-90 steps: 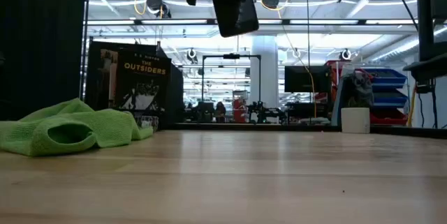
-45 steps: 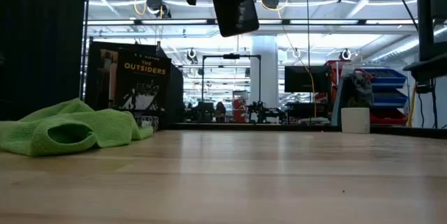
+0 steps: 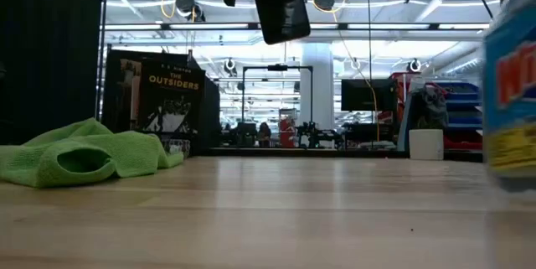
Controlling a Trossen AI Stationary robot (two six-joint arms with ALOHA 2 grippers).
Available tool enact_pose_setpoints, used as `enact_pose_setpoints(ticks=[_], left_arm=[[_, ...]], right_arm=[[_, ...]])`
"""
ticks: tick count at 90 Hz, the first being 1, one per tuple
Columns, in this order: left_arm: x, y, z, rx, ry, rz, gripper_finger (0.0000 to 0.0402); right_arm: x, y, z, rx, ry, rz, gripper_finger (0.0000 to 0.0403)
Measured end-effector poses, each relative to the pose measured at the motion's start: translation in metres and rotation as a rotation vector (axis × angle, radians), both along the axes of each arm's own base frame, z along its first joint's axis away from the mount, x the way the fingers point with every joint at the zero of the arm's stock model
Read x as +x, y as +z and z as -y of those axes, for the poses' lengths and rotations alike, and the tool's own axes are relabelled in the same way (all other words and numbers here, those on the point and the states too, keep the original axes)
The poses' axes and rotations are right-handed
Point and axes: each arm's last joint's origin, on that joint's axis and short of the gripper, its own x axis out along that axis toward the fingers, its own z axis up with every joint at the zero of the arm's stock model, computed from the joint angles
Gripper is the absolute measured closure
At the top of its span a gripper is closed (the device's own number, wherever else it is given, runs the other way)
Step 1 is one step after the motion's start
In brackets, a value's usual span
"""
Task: Apply microfiber cloth
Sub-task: Spray the front of the pink cellphone with the red spray bottle
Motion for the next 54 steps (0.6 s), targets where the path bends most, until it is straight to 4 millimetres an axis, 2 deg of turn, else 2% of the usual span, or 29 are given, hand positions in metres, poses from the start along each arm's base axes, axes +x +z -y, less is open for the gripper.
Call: enact_pose_setpoints(ticks=[21, 54], left_arm=[[0.000, 0.000, 0.000, 0.000, 0.000, -0.001, 0.0386], [0.000, -0.003, 0.000, -0.003, 0.000, -0.027, 0.0385]], right_arm=[[0.010, 0.003, -0.004, -0.037, 0.112, 0.078, 0.0129], [0.032, -0.001, -0.004, -0.075, 0.155, 0.152, 0.0129]])
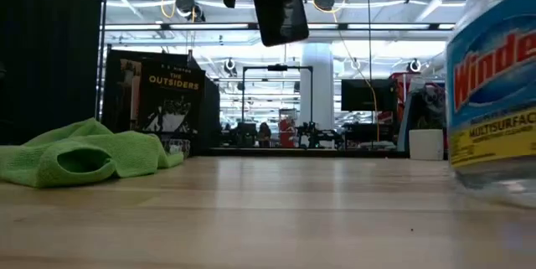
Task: Apply microfiber cloth
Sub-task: Spray the front of the pink cellphone with the red spray bottle
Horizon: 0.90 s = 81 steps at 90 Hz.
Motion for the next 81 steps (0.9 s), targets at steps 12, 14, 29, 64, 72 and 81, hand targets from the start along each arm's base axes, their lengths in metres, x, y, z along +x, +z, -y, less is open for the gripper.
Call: enact_pose_setpoints(ticks=[12, 14, 29, 64, 72, 81], left_arm=[[0.000, -0.002, 0.000, -0.002, 0.000, -0.015, 0.0385], [0.000, -0.001, 0.000, -0.001, 0.000, -0.015, 0.0384], [0.000, -0.003, 0.000, -0.002, 0.000, -0.028, 0.0384], [0.000, -0.003, 0.000, -0.002, 0.000, -0.029, 0.0384], [0.000, -0.003, 0.000, -0.003, 0.000, -0.029, 0.0384], [0.000, -0.003, 0.000, -0.003, 0.000, -0.029, 0.0384]], right_arm=[[0.007, 0.000, -0.002, -0.004, 0.029, 0.030, 0.0129], [0.008, 0.000, -0.002, -0.003, 0.035, 0.035, 0.0129], [0.014, 0.002, -0.002, -0.007, 0.073, 0.055, 0.0129], [-0.027, 0.073, 0.023, 0.015, 0.043, 0.208, 0.0129], [-0.034, 0.082, 0.032, -0.062, 0.023, 0.266, 0.0129], [-0.037, 0.086, 0.039, -0.156, 0.048, 0.268, 0.0129]])
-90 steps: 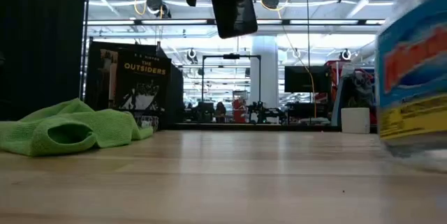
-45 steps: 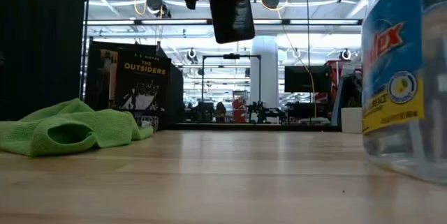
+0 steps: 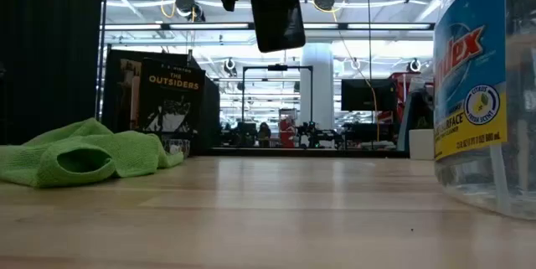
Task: Apply microfiber cloth
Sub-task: Spray the front of the pink cellphone with the red spray bottle
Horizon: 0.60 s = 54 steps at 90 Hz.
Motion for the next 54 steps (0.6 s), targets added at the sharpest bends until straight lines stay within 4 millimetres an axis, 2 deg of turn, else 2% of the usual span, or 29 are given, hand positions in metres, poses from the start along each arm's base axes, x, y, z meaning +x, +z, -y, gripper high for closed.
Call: enact_pose_setpoints(ticks=[14, 36, 54], left_arm=[[0.000, 0.000, 0.000, -0.006, 0.000, 0.005, 0.0384], [0.000, 0.000, 0.000, -0.028, 0.002, 0.005, 0.0384], [0.000, 0.000, -0.001, -0.052, 0.007, 0.006, 0.0384]], right_arm=[[-0.002, -0.002, 0.005, -0.066, -0.013, -0.012, 0.0109], [-0.004, 0.000, 0.005, -0.084, 0.002, -0.006, 0.0012], [-0.006, 0.010, 0.003, -0.073, 0.038, 0.052, 0.0031]])
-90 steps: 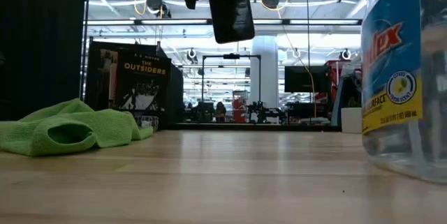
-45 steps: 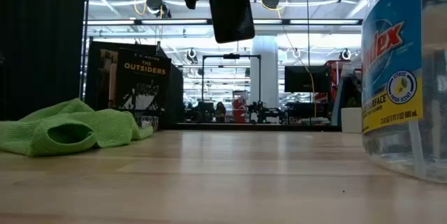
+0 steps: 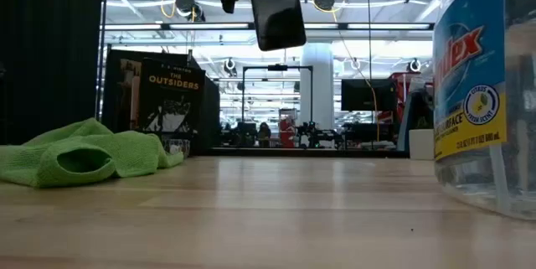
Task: Apply microfiber cloth
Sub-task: Spray the front of the pink cellphone with the red spray bottle
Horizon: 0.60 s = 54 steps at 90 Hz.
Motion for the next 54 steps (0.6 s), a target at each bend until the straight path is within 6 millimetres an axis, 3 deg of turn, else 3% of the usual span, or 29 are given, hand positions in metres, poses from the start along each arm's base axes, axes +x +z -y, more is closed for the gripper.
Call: enact_pose_setpoints(ticks=[15, 54], left_arm=[[0.000, 0.000, 0.000, 0.000, 0.000, 0.000, 0.0384], [0.000, 0.000, -0.001, -0.022, 0.005, -0.004, 0.0392]], right_arm=[[-0.002, -0.001, -0.004, -0.004, -0.001, 0.024, 0.0036], [0.000, -0.027, -0.023, -0.293, -0.048, 0.138, 0.0037]])
